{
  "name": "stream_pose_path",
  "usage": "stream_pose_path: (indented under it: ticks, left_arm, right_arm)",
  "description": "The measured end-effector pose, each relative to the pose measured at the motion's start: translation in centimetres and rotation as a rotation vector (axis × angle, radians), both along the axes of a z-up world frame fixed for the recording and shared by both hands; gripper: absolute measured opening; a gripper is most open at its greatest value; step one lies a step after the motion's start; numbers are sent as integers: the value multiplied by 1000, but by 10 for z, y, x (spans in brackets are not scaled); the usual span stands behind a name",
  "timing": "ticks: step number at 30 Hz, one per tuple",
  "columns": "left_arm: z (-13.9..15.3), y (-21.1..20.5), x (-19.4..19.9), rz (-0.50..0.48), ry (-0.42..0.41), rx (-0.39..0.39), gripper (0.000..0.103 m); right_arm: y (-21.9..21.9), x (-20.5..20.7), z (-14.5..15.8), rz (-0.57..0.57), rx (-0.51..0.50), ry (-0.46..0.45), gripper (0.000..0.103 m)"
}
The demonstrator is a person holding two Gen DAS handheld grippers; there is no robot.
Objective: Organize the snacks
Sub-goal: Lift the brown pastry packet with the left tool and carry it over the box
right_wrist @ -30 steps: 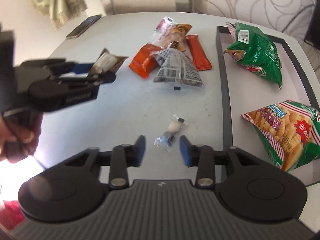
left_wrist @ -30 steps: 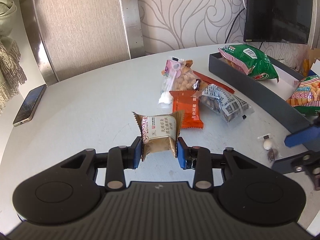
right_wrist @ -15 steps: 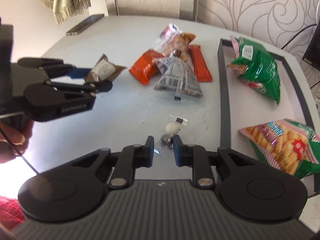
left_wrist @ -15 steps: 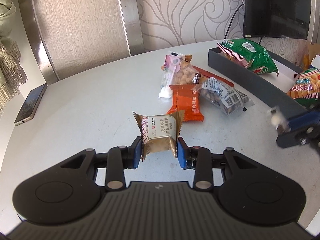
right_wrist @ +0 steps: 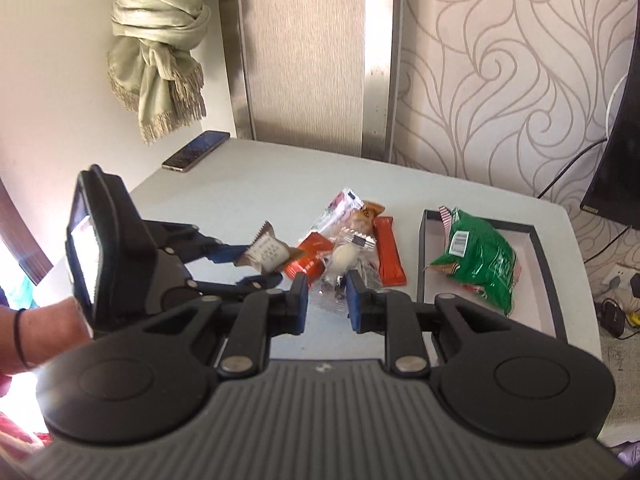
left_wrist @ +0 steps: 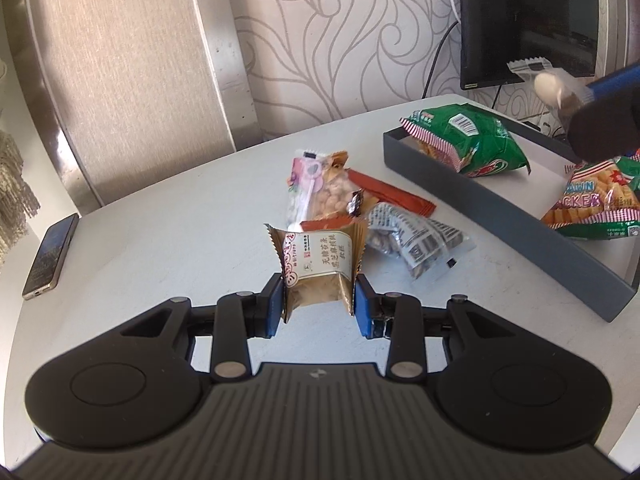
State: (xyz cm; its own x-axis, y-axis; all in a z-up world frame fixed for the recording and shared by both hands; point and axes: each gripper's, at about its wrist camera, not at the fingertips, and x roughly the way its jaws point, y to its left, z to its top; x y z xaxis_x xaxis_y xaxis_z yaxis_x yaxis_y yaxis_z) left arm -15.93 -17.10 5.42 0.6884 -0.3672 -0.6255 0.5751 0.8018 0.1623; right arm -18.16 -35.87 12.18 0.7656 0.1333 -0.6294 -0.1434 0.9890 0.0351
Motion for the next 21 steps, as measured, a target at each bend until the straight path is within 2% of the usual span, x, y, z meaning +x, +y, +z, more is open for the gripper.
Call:
stream_pose_path:
  ticks: [21]
  left_arm:
    - [29, -62, -6, -86, -44, -28, 41]
  right_arm:
    - [-34, -28, 15, -64, 15, -53, 23]
